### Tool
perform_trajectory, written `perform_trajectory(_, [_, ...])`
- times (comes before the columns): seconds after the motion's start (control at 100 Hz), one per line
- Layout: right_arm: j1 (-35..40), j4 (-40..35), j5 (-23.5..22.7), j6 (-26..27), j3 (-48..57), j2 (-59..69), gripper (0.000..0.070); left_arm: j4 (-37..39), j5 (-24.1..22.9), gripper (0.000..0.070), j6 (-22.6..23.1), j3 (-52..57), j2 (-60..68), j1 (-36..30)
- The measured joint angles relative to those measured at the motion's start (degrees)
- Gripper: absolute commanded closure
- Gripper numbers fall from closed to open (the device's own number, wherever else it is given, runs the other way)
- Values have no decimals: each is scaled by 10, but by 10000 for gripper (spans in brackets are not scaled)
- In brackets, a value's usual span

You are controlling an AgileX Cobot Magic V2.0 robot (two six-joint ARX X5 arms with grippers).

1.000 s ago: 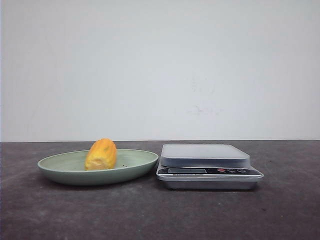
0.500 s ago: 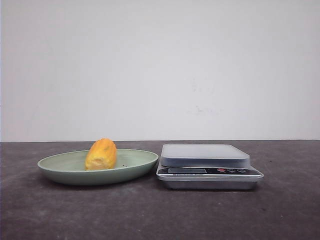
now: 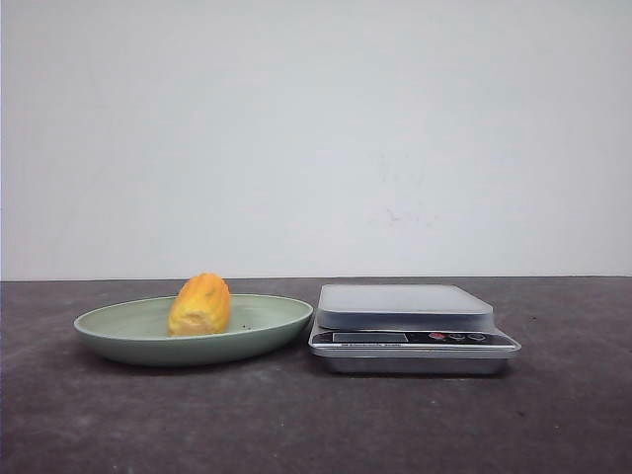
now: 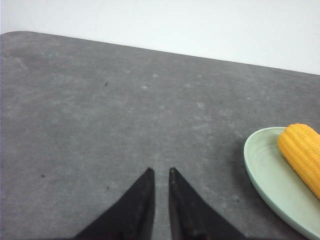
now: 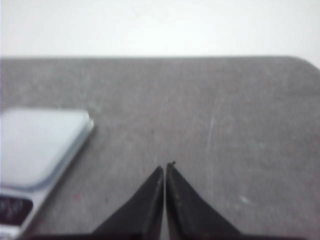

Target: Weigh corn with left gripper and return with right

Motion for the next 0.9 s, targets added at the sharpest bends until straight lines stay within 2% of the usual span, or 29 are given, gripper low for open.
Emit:
perform_trajectory(0.14, [0, 30, -21, 62, 2, 0, 700, 0, 3, 689, -23, 0, 0, 0])
perform_trajectory(0.3, [0, -33, -28, 129, 55, 11, 700, -23, 51, 689, -100, 29, 12, -1])
perform_trajectory(0.47, [0, -62, -28, 157, 191, 69, 700, -22, 52, 689, -142, 168, 87, -1])
perform_trajectory(0.67, [0, -113, -42, 143, 362, 175, 700, -61, 77, 681, -150, 341, 226, -1])
perform_trajectory(0.7, [0, -121, -52, 137, 382, 187, 697, -72, 80, 636, -146, 366, 247, -1])
perform_trajectory(0.74, [0, -131, -61, 130, 407, 202, 652, -85, 85, 514, -140, 399, 275, -1])
perform_trajectory(0.78, [1, -141, -62, 126, 431, 214, 536, -97, 95, 339, -137, 430, 302, -1])
perform_trajectory(0.83, [4, -147, -62, 119, 457, 225, 333, -110, 114, 139, -136, 466, 331, -1])
perform_trajectory(0.86, [5, -148, -62, 115, 470, 230, 257, -118, 130, 91, -135, 485, 348, -1])
perform_trajectory(0.9, [7, -148, -62, 110, 483, 234, 201, -129, 156, 104, -135, 506, 365, -1])
